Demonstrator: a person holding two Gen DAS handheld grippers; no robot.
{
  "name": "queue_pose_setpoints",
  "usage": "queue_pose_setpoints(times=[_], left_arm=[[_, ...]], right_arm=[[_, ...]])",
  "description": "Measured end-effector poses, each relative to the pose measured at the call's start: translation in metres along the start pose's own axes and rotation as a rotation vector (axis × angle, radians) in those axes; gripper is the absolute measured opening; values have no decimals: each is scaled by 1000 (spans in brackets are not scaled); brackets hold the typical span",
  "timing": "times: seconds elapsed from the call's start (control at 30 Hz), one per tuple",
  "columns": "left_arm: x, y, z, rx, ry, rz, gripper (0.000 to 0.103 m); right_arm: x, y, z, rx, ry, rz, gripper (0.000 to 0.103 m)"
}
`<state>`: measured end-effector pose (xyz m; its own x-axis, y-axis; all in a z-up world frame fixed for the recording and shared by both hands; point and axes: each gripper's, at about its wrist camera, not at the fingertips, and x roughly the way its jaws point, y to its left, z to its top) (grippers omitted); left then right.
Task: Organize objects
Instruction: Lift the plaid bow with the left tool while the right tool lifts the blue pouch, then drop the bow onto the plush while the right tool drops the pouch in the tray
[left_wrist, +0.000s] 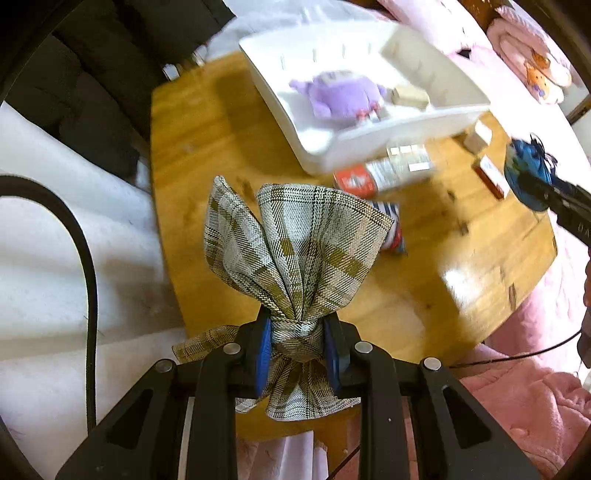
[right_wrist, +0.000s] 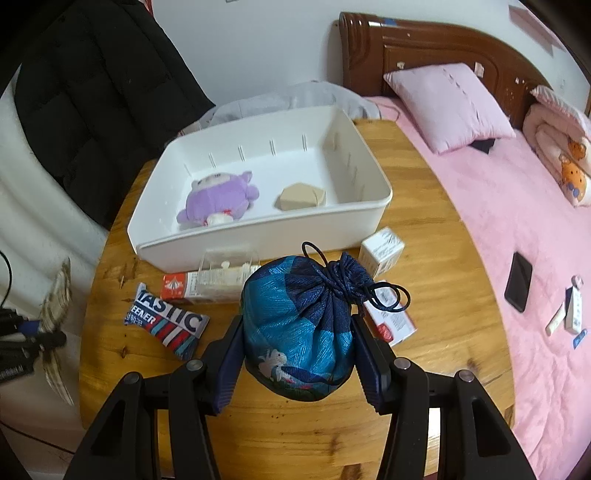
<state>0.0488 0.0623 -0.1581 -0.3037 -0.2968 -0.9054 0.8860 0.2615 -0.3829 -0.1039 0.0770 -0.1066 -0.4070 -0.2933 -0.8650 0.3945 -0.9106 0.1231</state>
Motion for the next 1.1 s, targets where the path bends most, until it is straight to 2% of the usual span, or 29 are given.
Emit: queue_pose_setpoints(times=[0.37,0.6,0.87,1.1], left_arm=[[-39,1,52,-66,-143,62,26],[-51,-11,87,-61,-215,77,26],[-46,-23,128,-75,-240,66,26],[-27,-28,171,-98,-230,49,26]], right_arm=[[-7,-12,30,-74,-38,52,55],[-5,-22,55,-121,-54,73,55],[9,-34,82,-163,-41,94,55],[32,-39,98,-207,2,124,56]])
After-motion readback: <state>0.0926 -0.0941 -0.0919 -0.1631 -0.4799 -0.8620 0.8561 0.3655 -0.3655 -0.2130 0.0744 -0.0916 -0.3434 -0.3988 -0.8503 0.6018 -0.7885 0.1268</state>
